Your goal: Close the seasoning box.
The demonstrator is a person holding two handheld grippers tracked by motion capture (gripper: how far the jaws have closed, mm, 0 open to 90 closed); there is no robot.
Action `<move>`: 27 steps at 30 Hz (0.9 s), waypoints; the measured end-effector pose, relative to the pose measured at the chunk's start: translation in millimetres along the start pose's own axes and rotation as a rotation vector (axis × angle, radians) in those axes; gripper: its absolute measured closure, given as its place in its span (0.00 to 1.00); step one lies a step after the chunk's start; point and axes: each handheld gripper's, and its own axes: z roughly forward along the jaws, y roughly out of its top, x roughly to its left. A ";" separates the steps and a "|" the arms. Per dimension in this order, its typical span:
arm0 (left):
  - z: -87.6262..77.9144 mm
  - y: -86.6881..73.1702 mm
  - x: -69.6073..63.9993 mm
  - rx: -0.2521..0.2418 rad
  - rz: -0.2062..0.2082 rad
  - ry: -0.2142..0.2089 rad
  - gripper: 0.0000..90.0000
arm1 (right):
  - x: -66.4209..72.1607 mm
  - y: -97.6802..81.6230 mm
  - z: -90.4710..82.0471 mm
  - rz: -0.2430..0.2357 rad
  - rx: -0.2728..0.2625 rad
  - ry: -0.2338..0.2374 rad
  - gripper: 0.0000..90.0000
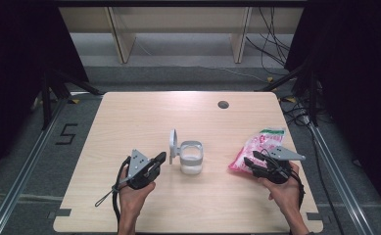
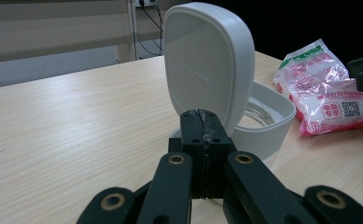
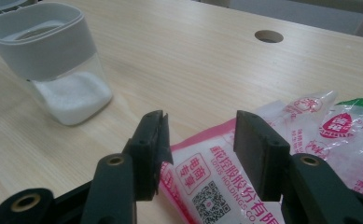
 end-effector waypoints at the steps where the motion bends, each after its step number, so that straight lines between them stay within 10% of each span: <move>1: 0.1 0.8 -0.1 0.002 0.003 0.002 0.99 | 3.1 -0.2 -0.4 0.031 0.007 -0.001 0.59; 27: 13.5 11.3 -5.4 0.001 0.015 -0.023 0.99 | 11.2 -4.9 0.2 -0.006 0.009 0.030 0.56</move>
